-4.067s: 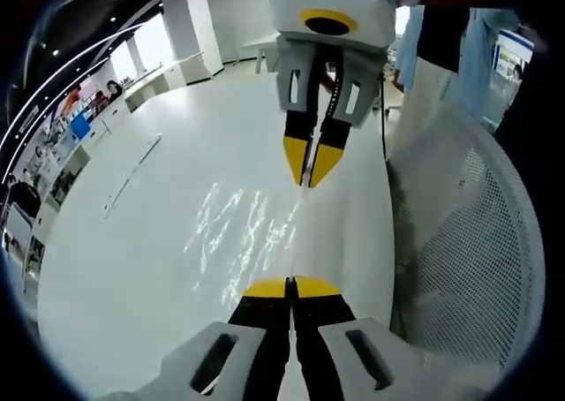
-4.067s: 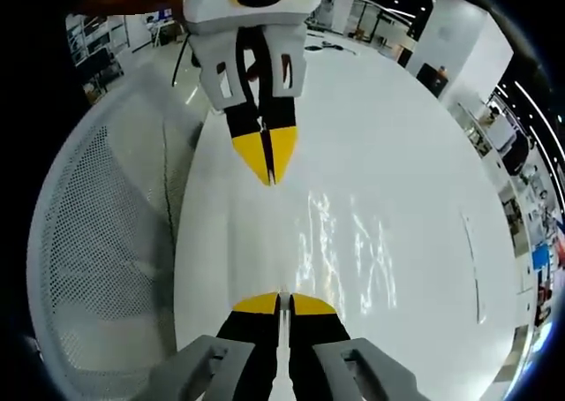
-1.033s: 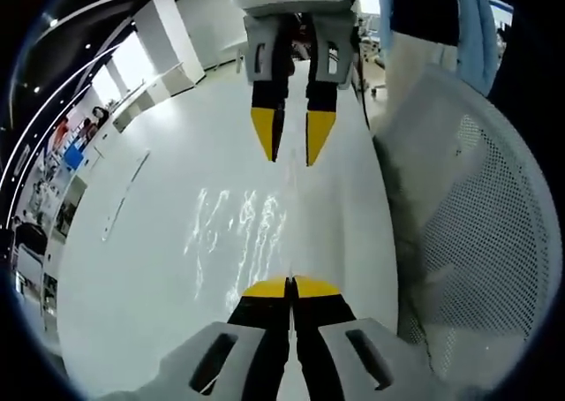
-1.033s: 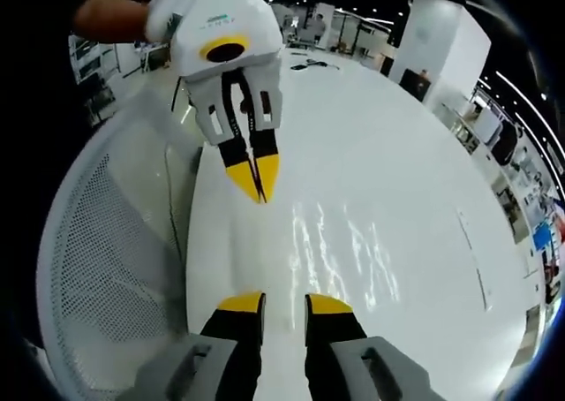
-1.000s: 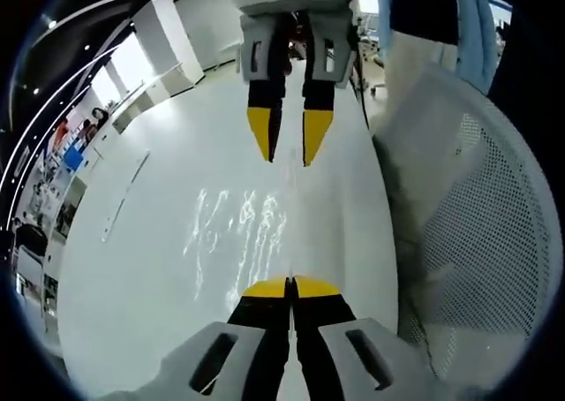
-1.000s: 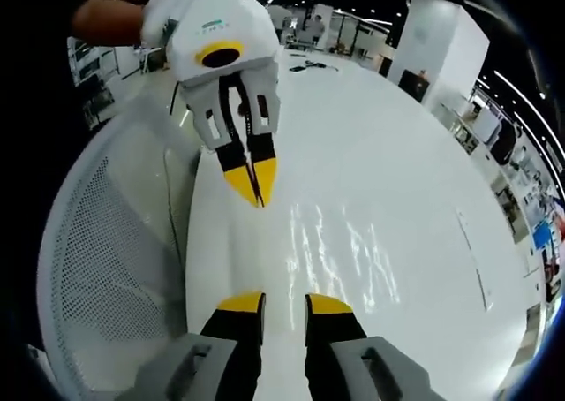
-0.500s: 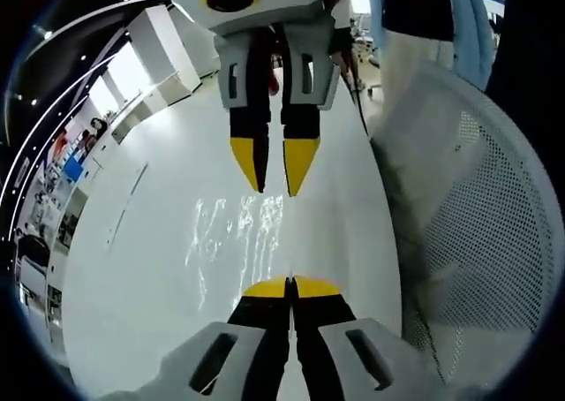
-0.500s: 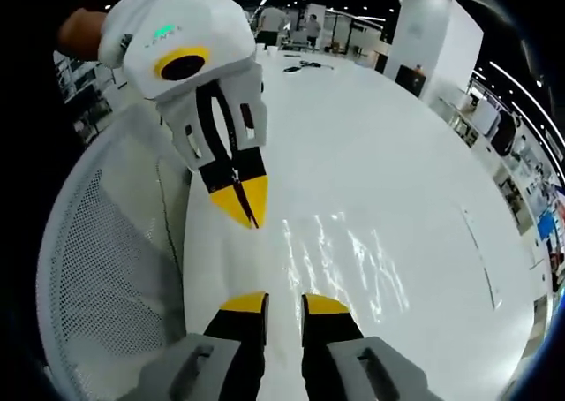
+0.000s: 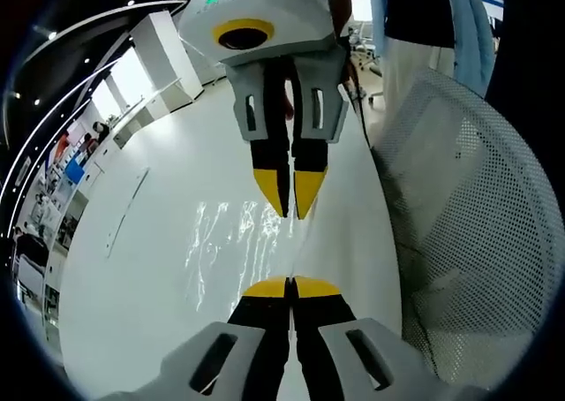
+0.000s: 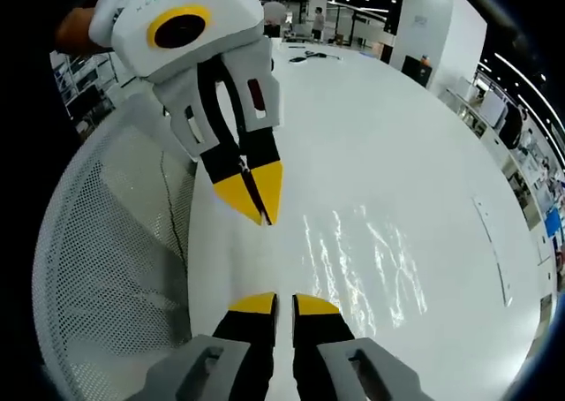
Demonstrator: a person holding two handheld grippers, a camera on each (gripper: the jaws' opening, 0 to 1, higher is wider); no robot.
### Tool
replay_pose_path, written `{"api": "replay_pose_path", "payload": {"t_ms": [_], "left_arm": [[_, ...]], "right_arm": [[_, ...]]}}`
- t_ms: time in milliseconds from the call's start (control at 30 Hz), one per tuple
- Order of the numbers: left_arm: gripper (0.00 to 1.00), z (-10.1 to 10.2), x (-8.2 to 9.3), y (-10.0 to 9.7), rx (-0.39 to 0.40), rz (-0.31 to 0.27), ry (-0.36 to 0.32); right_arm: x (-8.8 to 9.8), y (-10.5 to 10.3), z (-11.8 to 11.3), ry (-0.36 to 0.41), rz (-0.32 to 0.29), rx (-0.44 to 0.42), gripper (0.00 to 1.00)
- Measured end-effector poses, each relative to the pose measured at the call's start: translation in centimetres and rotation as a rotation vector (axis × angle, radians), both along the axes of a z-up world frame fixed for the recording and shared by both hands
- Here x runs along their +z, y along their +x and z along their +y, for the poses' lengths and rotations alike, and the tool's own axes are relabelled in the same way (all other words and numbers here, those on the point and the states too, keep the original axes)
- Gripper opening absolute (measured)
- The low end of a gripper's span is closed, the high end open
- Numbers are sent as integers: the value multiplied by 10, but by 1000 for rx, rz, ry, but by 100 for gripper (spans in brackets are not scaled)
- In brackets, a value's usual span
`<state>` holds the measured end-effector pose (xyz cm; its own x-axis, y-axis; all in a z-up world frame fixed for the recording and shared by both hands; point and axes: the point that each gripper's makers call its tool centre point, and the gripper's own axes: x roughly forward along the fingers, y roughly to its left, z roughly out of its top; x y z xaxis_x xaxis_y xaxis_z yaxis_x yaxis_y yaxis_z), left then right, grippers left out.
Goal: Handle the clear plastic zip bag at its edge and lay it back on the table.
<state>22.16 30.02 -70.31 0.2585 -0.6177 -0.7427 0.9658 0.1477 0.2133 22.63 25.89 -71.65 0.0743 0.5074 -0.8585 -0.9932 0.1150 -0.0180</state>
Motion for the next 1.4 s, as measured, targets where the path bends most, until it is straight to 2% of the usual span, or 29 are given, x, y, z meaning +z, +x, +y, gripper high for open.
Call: {"api": "replay_pose_path", "payload": {"t_ms": [100,367,467,667,933,1067,1400], "left_arm": [[0,-1,0,0,-24,-31,7],[0,-1,-2,-1,-39,-42,11],[6,0,-1,0,-40,-52,16],[19,-4,9,-3,-49,-64,-20],[15,-15,18,-8,-78,-81,-49],[13,-21,20,-13,-93,-71,-69],[8,-30,17,-18,-130,-73,-53]], "right_arm": [[-2,-2,-1,-7,-1,2,0],[-4,-6,-3,-22,15,-13,0],[-7,-6,-3,-30,17,-10,0],[-6,-6,-3,-33,35,-26,0],[-7,-6,0,-32,46,-35,0],[-6,-6,1,-31,45,-32,0],[1,-2,6,-25,25,-17,0]]}}
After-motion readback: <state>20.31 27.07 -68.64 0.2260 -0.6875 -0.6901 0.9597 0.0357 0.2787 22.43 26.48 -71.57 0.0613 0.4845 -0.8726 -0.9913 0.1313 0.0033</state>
